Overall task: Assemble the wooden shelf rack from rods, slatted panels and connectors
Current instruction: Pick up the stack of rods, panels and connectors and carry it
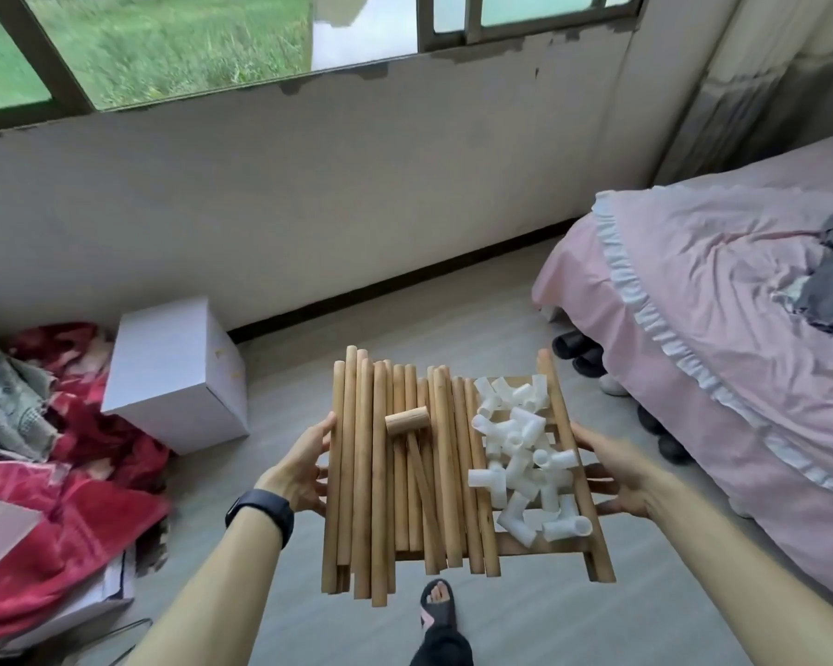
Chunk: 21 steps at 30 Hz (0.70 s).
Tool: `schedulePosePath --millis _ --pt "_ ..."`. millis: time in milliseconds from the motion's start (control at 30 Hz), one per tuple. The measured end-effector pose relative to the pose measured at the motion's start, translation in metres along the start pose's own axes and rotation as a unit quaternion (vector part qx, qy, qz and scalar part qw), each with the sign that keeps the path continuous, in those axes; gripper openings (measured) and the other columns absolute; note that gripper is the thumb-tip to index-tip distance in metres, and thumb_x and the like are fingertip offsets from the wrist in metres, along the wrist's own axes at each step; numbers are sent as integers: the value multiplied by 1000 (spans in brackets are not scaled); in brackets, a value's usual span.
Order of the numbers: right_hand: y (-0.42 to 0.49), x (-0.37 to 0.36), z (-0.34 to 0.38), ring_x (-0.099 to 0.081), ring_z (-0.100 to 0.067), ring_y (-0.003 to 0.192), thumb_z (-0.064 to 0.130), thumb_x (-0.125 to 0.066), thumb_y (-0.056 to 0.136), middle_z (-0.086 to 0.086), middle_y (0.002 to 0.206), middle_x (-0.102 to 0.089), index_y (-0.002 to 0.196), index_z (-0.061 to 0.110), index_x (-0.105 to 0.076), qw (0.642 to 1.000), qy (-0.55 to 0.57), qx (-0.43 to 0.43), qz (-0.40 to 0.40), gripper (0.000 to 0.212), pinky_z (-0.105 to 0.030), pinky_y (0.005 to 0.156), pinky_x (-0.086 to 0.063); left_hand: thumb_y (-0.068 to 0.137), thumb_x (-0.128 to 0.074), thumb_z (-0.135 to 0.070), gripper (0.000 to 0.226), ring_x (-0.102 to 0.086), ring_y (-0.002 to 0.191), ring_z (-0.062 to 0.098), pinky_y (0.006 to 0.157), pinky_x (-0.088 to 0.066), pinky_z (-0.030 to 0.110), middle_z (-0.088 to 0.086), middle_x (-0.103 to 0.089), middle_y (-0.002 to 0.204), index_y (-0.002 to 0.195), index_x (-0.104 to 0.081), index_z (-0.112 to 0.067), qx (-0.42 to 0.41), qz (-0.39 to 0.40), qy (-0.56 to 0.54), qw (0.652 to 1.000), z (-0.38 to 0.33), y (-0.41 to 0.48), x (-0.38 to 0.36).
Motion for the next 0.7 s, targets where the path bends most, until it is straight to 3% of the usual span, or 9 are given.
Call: schedulePosePath --millis 167,367,600,700 --pt "55 17 20 -70 -31 103 70 -64 85 -11 97 -79 101 26 -81 999 10 -30 -12 50 -49 77 -61 82 -47 -83 90 -53 105 41 97 -41 72 17 -51 115 151 -38 -28 24 -9 -14 1000 -26 49 -26" --pt "125 38 28 -69 -30 102 66 -66 87 -8 96 -79 102 21 -80 997 18 -70 -33 50 -47 76 -56 88 -42 -79 82 -50 121 40 100 -40 66 16 -50 134 149 -40 -25 59 -56 -49 996 -39 91 -70" --pt "223 56 22 -69 -26 102 65 -61 91 -6 103 -78 105 22 -80 995 -24 -93 4 49 -43 70 -54 90 -39 -77 63 -58 108 35 89 -49 56 13 -60 117 120 -56 -25 84 -120 -106 984 -11 153 -110" --pt "277 57 12 -70 -24 100 64 -59 93 -2 94 -80 109 24 -77 996 -41 -81 18 47 -40 70 -54 93 -40 -73 60 -64 99 33 72 -52 43 14 -67 106 110 -63 -20 76 -140 -143 977 6 197 -125"
Point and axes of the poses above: each hand's wrist, its own y-axis towards the middle knuckle, its own x-axis out of the back of the hand, z = x × y, the point moved 2 cm from there along y, towards the middle knuckle
